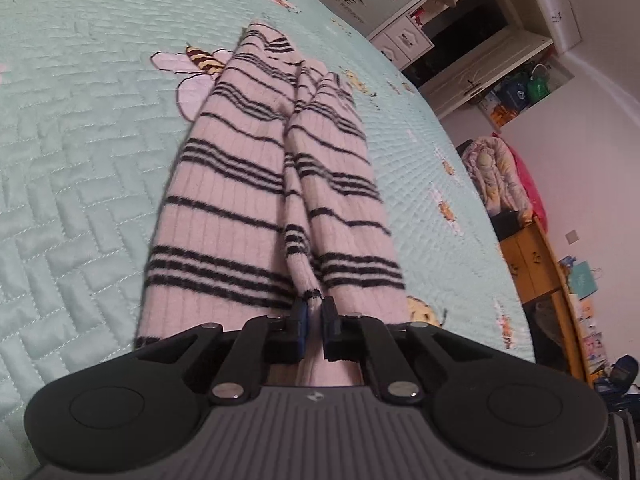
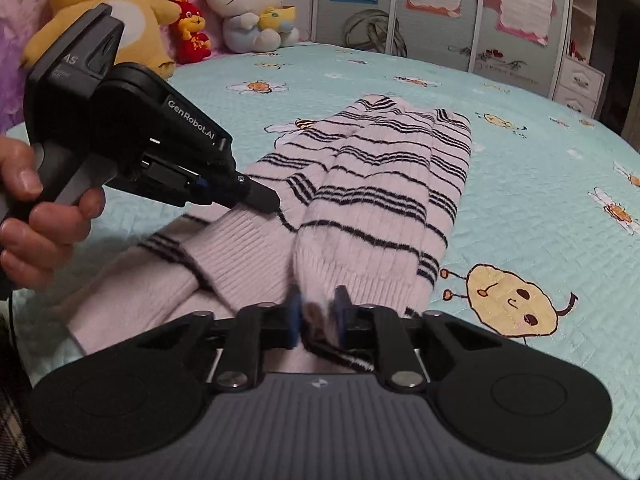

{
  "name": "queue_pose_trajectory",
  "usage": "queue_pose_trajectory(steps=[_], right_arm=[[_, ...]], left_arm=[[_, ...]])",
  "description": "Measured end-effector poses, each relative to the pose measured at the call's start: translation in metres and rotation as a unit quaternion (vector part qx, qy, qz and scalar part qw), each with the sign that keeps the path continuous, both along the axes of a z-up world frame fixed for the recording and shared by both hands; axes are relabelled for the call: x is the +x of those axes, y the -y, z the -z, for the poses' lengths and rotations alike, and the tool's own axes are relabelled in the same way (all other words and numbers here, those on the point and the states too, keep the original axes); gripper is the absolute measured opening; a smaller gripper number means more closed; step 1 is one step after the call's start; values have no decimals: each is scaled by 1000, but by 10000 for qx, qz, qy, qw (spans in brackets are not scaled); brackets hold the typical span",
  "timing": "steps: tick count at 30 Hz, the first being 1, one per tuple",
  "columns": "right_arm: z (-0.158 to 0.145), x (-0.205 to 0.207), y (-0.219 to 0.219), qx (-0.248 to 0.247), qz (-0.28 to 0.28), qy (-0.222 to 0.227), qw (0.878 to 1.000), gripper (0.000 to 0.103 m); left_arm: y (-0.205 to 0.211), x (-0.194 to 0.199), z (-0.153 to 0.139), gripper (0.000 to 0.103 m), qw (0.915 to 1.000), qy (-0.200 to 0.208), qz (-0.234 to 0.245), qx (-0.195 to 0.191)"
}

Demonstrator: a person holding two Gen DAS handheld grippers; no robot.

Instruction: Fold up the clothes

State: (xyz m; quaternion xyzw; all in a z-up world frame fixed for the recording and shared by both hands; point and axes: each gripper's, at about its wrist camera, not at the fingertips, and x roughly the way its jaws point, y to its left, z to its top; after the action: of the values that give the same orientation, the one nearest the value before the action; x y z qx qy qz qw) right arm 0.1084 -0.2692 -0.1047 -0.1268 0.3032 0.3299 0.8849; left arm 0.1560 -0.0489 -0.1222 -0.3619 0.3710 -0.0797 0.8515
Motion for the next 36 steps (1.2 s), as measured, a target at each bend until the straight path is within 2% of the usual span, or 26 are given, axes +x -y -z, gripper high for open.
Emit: queue_pose_trajectory(steps=[4, 8, 10, 13, 15, 18, 20, 21, 22, 26, 27, 29, 31, 32, 33, 36], right_arm=[[-15, 4, 1, 184, 54, -144, 9997, 6], [-39, 4, 4, 469, 83, -179, 9987, 6], [-48, 3, 1, 497, 44, -117, 9987, 6], [-46, 3, -6, 461, -29, -163, 9988, 6], [-34, 2, -14, 388, -148, -284, 9987, 6], [-19, -2, -23, 213, -194, -332, 9990, 6], [-17, -1, -21, 259, -167, -349, 9989, 6], [-20, 0, -18, 326, -119, -353, 9988, 6], [-24, 3, -14, 433, -57, -373, 9984, 6], [-37, 15, 1, 794, 131, -454, 9957, 6], [-38, 16, 4, 825, 154, -466, 9954, 6], [-36, 16, 6, 853, 163, -522, 9948, 6], [-33, 19, 6, 857, 166, -573, 9945, 6], [-32, 18, 7, 862, 166, -599, 9943, 6], [-32, 19, 7, 869, 166, -627, 9941, 6], [-44, 22, 10, 1061, 158, -707, 9917, 6]], left_arm=[[-6, 3, -15, 4, 9993, 149, 26, -346], [-21, 0, -33, 4, 9971, 287, -15, -707], [-27, -2, -35, 4, 9973, 234, -53, -691], [-36, -6, -19, 4, 9982, -151, -335, -465], [-43, -8, 2, 4, 9964, -384, -520, -548], [-47, -18, 14, 7, 9954, -352, -573, -677], [-43, -25, 8, 22, 9967, -82, -401, -708], [-40, -29, 3, 38, 9975, 55, -322, -634], [-37, -34, -2, 47, 9980, 219, -259, -536], [-29, -49, -11, 57, 9976, 549, -148, -406], [-25, -49, -11, 59, 9985, 485, -141, -188], [-13, -44, -8, 59, 9985, 310, -59, 440], [0, -39, -4, 49, 9953, 176, 119, 949], [6, -35, -3, 39, 9930, 128, 255, 1145], [12, -31, -2, 11, 9897, 23, 379, 1378], [0, -25, -8, 7, 9964, -161, 400, 730]])
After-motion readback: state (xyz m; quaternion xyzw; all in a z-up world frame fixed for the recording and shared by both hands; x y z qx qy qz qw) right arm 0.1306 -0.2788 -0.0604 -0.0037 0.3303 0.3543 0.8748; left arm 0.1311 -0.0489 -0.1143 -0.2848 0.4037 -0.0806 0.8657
